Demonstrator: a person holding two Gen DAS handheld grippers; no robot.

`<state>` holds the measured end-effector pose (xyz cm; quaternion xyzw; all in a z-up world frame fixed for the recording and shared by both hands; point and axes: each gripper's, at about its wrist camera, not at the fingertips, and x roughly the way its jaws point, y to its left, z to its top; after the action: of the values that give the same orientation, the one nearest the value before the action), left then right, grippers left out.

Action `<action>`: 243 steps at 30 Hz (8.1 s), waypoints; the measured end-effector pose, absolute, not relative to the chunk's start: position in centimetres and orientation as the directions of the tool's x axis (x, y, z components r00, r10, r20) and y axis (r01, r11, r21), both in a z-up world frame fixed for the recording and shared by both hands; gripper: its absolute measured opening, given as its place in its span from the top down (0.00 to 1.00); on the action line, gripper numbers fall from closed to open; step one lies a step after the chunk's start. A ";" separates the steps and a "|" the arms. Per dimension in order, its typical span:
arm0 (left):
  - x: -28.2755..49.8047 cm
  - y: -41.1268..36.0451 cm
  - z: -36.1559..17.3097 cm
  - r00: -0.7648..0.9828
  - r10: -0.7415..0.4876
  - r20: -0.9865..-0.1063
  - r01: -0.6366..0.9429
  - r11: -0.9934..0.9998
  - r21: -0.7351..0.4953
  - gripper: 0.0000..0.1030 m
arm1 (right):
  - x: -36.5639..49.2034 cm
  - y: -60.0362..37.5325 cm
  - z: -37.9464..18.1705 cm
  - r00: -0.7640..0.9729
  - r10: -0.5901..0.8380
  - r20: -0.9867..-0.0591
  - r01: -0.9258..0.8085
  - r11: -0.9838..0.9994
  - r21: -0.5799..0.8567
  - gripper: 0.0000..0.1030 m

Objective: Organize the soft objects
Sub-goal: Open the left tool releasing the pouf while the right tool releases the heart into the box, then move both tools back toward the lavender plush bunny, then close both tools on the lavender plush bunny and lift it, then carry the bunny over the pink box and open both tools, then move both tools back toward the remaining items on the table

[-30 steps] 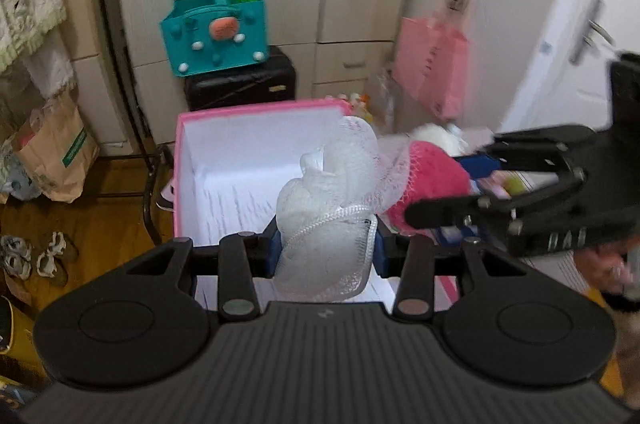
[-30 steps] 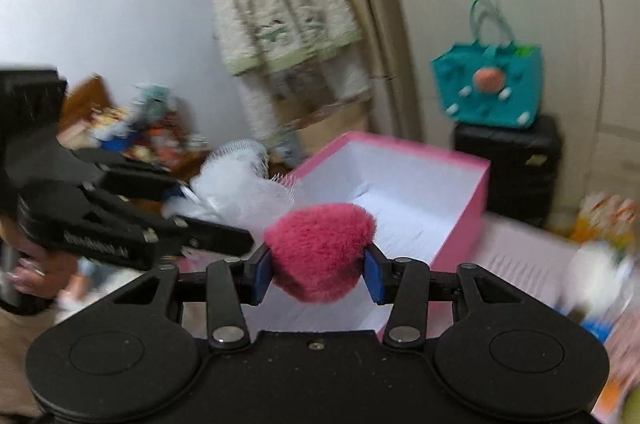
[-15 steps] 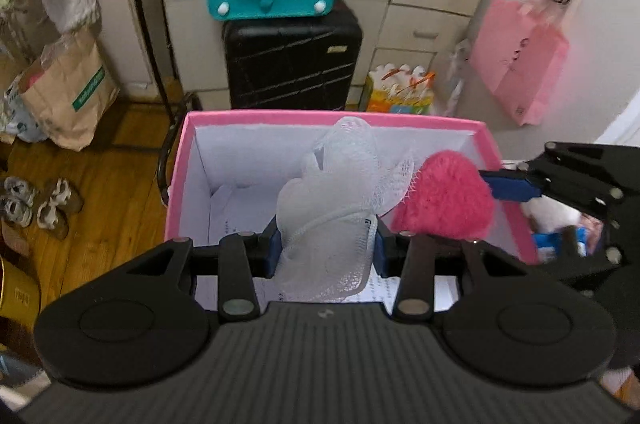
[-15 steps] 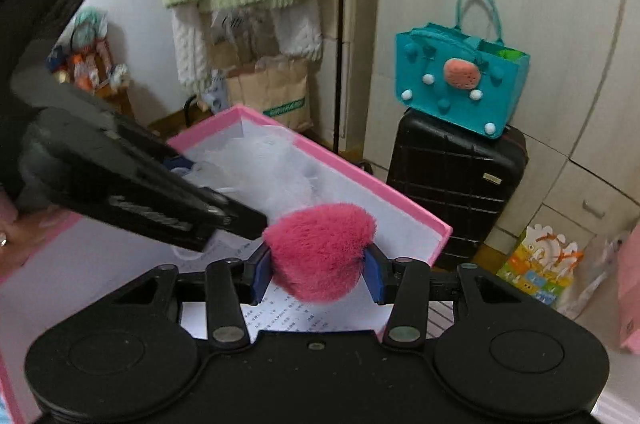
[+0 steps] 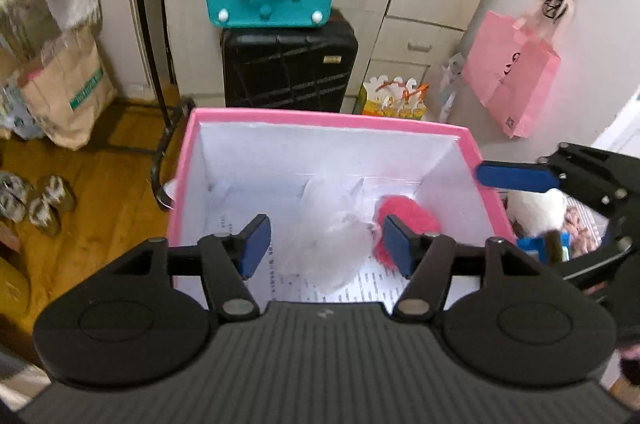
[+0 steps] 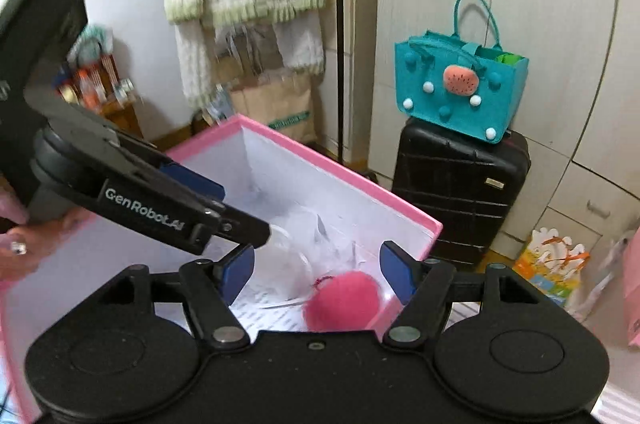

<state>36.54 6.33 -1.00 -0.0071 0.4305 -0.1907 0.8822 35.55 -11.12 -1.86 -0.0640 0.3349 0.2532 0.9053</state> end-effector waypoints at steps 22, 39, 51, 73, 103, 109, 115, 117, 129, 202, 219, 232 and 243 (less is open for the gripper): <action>14.9 4.8 8.3 0.537 -0.480 -0.694 0.628 0.777 -0.052 0.36 | 17.4 -20.1 6.3 0.642 0.501 -0.581 -0.465 0.856 0.226 0.28; 8.8 -0.5 3.7 0.384 -0.558 -0.736 0.764 0.640 -0.086 0.36 | 7.5 -25.8 1.9 0.714 0.393 -0.579 -0.366 0.915 0.169 0.28; 9.6 -4.1 -1.4 0.318 -0.588 -0.744 0.774 0.614 -0.154 0.36 | 5.8 -28.9 -4.9 0.718 0.330 -0.613 -0.284 0.943 0.174 0.28; 16.4 -11.4 -7.2 0.432 -0.700 -0.568 0.742 0.634 -0.218 0.46 | 12.3 -30.3 -14.4 0.830 0.140 -0.539 -0.117 0.990 0.077 0.28; 16.5 -17.6 -9.4 0.507 -0.639 -0.579 0.745 0.663 -0.079 0.60 | 13.0 -31.1 -14.9 0.839 0.123 -0.530 -0.056 0.988 0.141 0.65; 16.5 -17.9 -9.9 0.543 -0.623 -0.563 0.714 0.695 -0.081 0.55 | 12.6 -30.9 -15.0 0.845 0.111 -0.523 -0.049 0.990 0.131 0.68; 16.1 -17.8 -9.8 0.532 -0.625 -0.571 0.709 0.697 -0.102 0.56 | 12.4 -30.9 -14.9 0.844 0.124 -0.522 -0.056 0.988 0.144 0.68; 15.8 -17.5 -9.5 0.518 -0.630 -0.578 0.710 0.694 -0.120 0.57 | 12.2 -30.9 -14.9 0.842 0.131 -0.524 -0.060 0.987 0.149 0.68; 12.7 -14.3 -7.7 0.455 -0.613 -0.646 0.694 0.698 -0.174 0.58 | 8.5 -29.4 -12.2 0.818 0.217 -0.533 -0.116 0.969 0.217 0.60; 29.3 7.6 -2.7 0.642 -0.387 -0.661 0.297 0.921 -0.252 0.53 | 30.1 -9.6 -2.9 0.681 0.329 -0.655 -0.444 0.896 -0.012 0.62; 17.5 5.6 5.9 0.632 -0.467 -0.618 0.549 0.833 -0.068 0.43 | 21.2 -16.4 2.9 0.606 0.527 -0.596 -0.531 0.826 0.190 0.53; 9.7 2.2 5.9 0.530 -0.522 -0.668 0.702 0.713 0.000 0.39 | 9.9 -23.7 3.4 0.659 0.428 -0.618 -0.455 0.882 0.124 0.51; 7.5 -2.1 2.4 0.429 -0.570 -0.701 0.774 0.632 -0.041 0.39 | 6.1 -28.2 -0.9 0.649 0.386 -0.655 -0.365 0.914 0.177 0.50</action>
<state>7.48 -2.12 2.40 0.1451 0.3505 -0.4035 0.8326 6.08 -28.16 -0.90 0.0146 0.3642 0.2070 0.9079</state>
